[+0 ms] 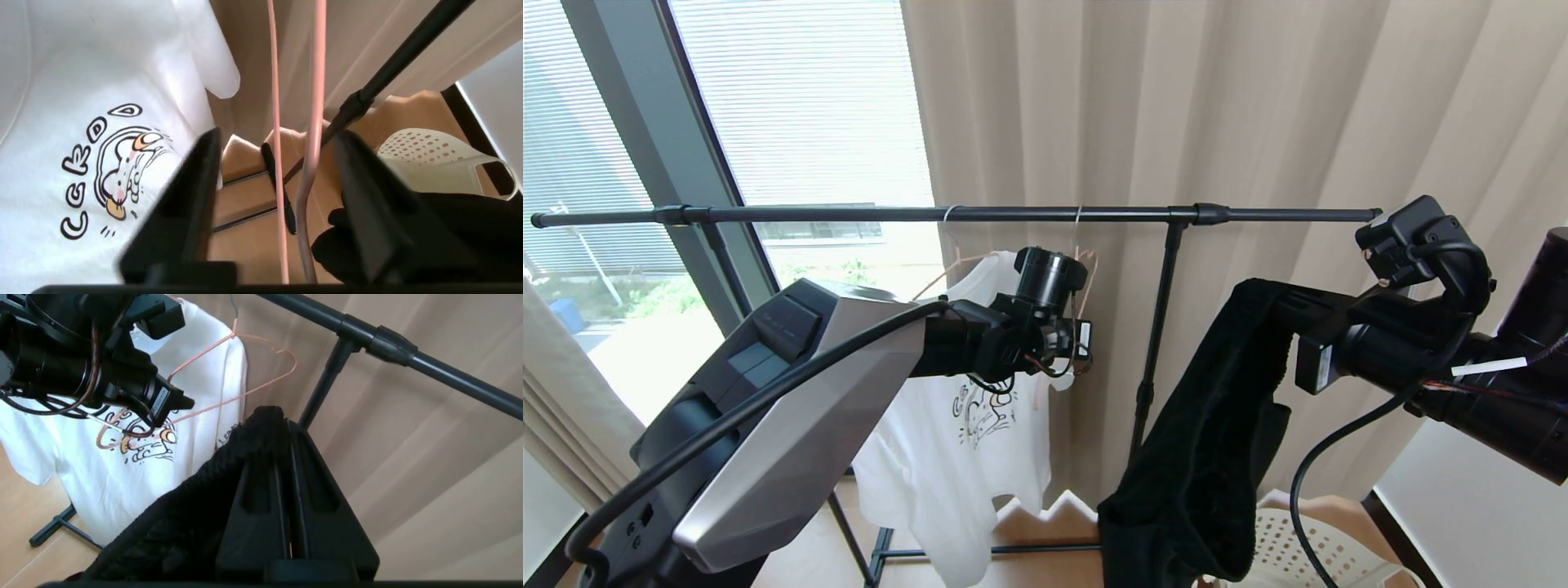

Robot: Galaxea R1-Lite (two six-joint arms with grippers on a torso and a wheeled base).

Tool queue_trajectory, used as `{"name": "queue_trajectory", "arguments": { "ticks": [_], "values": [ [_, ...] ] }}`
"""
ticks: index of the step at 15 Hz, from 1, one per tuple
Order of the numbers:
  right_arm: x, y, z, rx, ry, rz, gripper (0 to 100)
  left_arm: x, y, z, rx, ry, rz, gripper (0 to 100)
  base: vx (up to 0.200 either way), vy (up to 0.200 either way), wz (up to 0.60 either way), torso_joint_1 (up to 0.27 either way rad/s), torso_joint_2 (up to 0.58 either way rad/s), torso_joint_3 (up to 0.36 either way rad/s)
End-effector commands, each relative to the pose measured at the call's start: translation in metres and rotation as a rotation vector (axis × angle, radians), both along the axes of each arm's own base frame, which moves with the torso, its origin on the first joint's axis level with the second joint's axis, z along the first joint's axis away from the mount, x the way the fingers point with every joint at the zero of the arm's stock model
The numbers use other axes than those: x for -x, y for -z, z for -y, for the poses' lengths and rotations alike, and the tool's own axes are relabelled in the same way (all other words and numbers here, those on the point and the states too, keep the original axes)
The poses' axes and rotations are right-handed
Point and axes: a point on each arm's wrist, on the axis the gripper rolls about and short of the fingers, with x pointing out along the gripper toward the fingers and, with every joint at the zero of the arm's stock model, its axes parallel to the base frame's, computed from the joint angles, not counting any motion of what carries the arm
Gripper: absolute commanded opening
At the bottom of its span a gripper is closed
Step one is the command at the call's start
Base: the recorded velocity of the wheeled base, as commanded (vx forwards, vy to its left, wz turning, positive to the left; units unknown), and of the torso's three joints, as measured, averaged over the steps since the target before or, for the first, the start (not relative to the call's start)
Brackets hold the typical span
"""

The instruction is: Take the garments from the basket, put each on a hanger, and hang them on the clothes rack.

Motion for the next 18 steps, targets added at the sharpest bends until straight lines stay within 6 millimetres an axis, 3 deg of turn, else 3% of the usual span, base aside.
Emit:
{"name": "queue_trajectory", "arguments": {
  "ticks": [1,5,11,16,18],
  "values": [
    [0.000,0.000,0.000,-0.001,0.000,0.002,0,0.000,-0.002,0.000,0.004,0.000,0.004,0,0.000,0.000,0.00,0.000,0.00,0.000],
    [0.000,0.000,0.000,-0.001,0.000,0.002,0,0.001,-0.008,-0.001,0.006,-0.009,0.017,0,0.000,0.000,0.00,0.000,0.00,0.000],
    [0.001,0.000,0.000,0.000,0.000,0.000,0,0.012,-0.037,-0.008,0.025,-0.018,0.054,0,0.000,0.000,0.00,0.000,0.00,0.000],
    [0.001,0.002,0.000,0.003,0.001,-0.005,0,0.044,-0.044,-0.025,-0.008,-0.009,0.017,0,0.000,0.000,0.00,0.000,0.00,0.000],
    [0.001,0.002,0.000,0.004,0.001,-0.008,0,0.072,-0.050,-0.039,-0.013,0.006,0.019,0,0.000,0.000,0.00,0.000,0.00,0.000]
  ]
}}
